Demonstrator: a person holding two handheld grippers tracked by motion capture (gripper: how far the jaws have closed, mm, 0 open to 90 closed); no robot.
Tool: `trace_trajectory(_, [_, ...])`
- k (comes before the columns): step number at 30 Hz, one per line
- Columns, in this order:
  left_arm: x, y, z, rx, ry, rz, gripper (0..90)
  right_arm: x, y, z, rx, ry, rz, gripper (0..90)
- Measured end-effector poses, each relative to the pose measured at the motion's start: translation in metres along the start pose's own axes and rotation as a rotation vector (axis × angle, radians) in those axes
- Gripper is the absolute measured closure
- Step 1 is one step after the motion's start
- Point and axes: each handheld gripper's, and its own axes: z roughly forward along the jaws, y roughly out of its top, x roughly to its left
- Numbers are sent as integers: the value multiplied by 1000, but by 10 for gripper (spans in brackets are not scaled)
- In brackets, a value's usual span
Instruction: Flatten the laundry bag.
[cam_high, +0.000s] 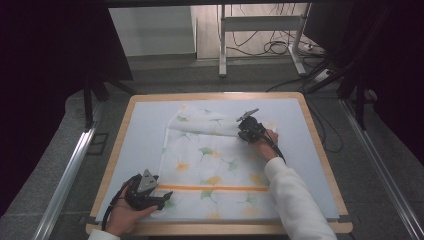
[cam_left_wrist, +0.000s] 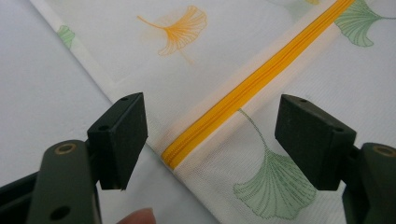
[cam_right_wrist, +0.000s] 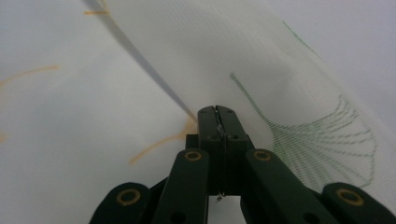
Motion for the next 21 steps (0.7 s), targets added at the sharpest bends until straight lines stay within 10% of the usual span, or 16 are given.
trace_trajectory(21, [2, -1, -2, -6, 8, -5, 252, -37, 14, -6, -76, -28, 135, 893])
